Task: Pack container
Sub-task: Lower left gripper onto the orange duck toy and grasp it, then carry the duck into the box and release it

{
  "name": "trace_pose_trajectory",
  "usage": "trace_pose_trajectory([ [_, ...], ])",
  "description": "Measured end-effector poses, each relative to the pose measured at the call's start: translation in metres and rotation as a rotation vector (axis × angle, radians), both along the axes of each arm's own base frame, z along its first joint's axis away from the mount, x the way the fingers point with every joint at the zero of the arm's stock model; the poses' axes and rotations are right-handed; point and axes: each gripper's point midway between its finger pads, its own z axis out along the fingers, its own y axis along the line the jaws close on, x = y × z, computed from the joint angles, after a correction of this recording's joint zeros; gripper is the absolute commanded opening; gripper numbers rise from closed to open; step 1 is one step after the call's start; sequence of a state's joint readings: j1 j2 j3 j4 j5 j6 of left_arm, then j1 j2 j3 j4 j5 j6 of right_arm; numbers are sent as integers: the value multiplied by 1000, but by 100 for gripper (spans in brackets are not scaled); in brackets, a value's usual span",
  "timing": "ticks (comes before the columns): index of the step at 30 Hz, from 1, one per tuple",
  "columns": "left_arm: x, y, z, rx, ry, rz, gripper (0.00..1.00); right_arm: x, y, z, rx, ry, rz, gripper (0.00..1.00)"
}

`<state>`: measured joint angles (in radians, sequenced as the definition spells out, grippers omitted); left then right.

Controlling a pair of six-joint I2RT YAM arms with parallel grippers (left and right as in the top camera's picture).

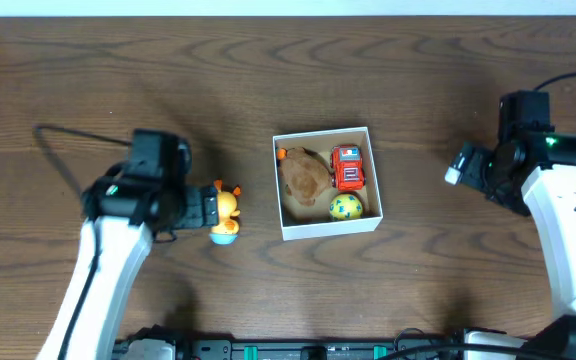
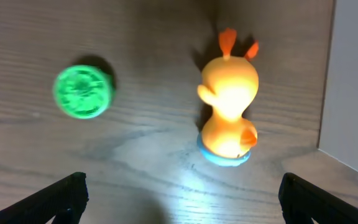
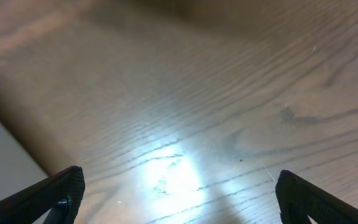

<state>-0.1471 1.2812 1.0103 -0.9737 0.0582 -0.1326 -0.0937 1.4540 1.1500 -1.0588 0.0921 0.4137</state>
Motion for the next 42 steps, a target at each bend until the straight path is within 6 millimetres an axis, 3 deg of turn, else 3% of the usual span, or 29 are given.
trace_pose_trajectory([
  [6,15,-18,-43,-4,110,-37,98,-12,1,-21,9,41,6,99],
  [11,14,-23,-73,-16,207,-24,95,-11,1,-22,9,39,9,99],
  [14,9,-23,-88,-11,268,-12,80,-11,1,-22,10,37,10,99],
  [17,3,-23,-101,-8,329,-1,56,-11,1,-22,11,37,10,99],
  [25,-3,-28,-109,-35,377,0,23,-11,1,-22,11,37,10,99],
  [30,-1,-29,-101,-46,352,-2,8,-11,1,-22,11,37,10,99],
  [33,3,-32,-85,-55,291,-12,6,-11,1,-22,11,37,10,99],
  [38,17,-46,-34,-90,105,-63,6,-11,1,-22,11,37,10,99],
  [42,28,-72,20,-128,-106,-175,6,-11,1,-22,11,37,11,99],
])
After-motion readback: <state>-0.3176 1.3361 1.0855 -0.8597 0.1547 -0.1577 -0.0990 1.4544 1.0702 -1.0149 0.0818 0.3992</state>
